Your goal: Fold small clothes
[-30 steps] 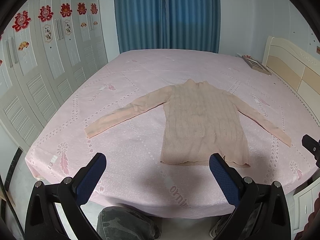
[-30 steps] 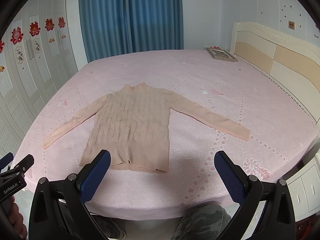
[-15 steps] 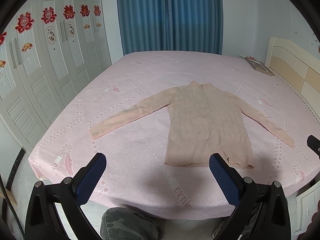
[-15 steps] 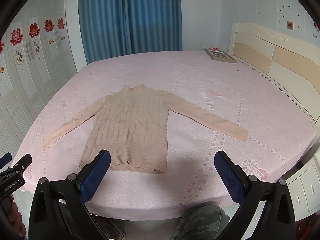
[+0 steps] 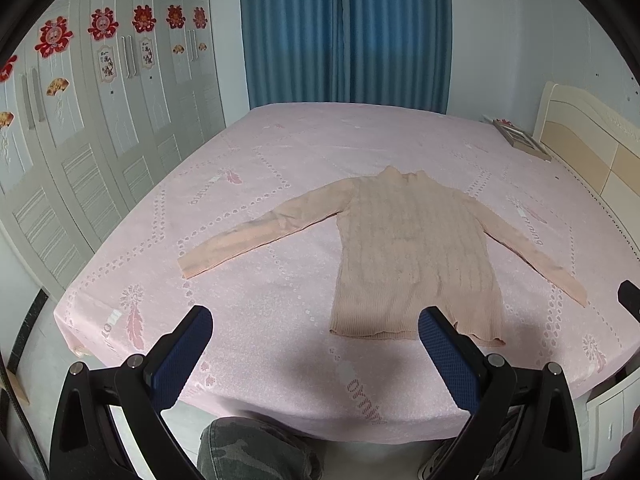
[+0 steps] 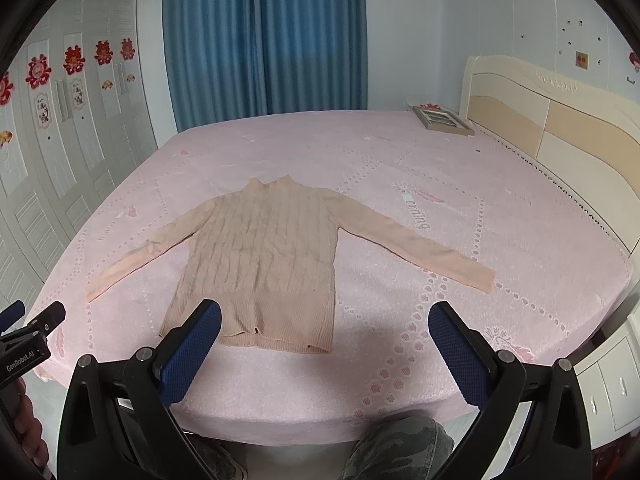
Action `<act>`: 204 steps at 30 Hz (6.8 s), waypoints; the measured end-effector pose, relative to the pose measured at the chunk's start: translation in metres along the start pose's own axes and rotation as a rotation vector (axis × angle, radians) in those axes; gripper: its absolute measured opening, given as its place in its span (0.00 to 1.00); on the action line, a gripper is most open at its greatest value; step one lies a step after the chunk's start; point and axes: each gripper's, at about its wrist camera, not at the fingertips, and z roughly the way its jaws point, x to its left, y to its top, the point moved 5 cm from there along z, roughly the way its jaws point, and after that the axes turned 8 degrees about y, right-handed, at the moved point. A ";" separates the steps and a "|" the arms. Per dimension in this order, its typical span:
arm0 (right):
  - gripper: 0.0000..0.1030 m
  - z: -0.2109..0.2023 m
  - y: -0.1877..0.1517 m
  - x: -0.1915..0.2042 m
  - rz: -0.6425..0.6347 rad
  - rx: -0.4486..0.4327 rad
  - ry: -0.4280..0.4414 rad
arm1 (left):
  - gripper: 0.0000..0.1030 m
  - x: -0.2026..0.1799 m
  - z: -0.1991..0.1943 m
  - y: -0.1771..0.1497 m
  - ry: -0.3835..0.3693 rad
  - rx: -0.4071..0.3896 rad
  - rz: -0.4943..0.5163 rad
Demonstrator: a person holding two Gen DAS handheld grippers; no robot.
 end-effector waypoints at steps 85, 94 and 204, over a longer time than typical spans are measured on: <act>0.97 0.287 0.029 -0.163 0.230 -0.065 0.016 | 0.09 -0.354 0.323 0.140 -0.303 0.036 0.182; 0.97 0.292 0.033 -0.156 0.204 -0.065 0.022 | 0.54 -0.356 0.342 0.120 -0.415 0.117 0.023; 0.04 0.233 -0.096 -0.051 0.216 0.306 0.380 | 0.07 -0.027 0.221 -0.080 -0.369 0.305 -0.053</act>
